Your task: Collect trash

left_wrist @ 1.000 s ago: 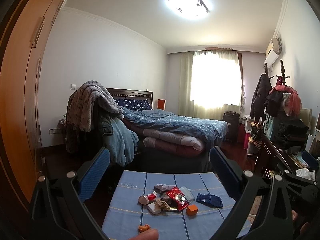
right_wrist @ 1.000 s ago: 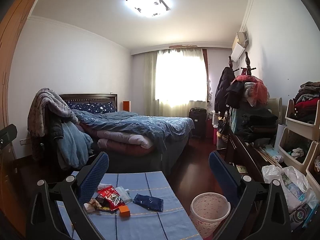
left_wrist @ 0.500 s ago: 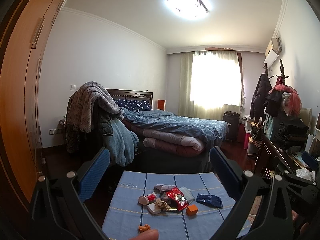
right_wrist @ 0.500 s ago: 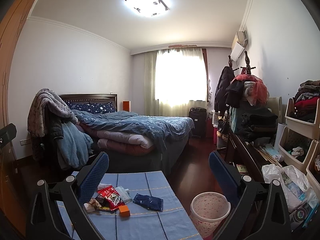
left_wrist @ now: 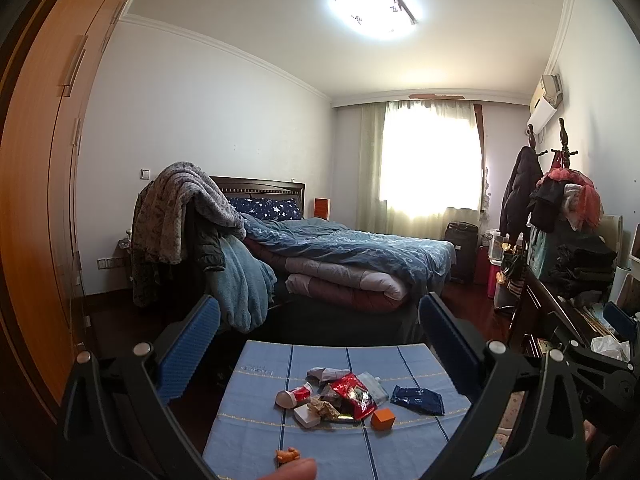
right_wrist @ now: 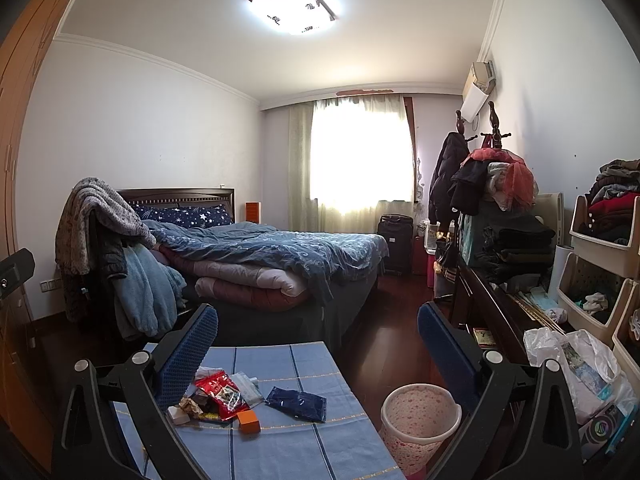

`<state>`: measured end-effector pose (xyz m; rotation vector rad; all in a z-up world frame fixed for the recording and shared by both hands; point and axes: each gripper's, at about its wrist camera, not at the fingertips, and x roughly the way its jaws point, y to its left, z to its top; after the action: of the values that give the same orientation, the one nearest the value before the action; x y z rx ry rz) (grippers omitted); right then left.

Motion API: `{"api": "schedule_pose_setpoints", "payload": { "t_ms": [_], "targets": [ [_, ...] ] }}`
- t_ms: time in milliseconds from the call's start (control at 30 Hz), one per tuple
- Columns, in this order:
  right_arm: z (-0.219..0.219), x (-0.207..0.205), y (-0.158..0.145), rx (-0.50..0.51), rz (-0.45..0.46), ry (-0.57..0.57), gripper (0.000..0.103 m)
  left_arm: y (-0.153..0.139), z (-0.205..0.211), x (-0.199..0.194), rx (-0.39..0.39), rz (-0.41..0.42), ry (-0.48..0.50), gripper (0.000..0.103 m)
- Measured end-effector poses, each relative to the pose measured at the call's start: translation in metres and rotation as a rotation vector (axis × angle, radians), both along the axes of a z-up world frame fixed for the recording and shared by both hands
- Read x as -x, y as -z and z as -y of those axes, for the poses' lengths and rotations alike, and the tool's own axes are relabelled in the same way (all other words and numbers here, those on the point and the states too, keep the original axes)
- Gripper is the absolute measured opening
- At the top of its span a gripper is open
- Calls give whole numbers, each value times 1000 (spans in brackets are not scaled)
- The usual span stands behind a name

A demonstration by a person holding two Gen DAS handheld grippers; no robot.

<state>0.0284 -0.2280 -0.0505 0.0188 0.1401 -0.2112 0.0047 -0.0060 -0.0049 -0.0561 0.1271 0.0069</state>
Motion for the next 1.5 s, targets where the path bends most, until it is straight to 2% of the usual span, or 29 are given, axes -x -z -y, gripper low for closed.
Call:
{"api": "schedule_pose_setpoints", "payload": {
  "t_ms": [1100,1300,1500],
  "targets": [
    [0,-1,1,-2,-3,0,100,3,1,-2,4,-4,0,100],
    [-3,-12,12,0,-37,-2,100,15,-1,-14,8,-45,-7,100],
    [-7,-45,37,0,-116,-43,100,51,-12,-55,15,-162,-8,100]
  ]
}}
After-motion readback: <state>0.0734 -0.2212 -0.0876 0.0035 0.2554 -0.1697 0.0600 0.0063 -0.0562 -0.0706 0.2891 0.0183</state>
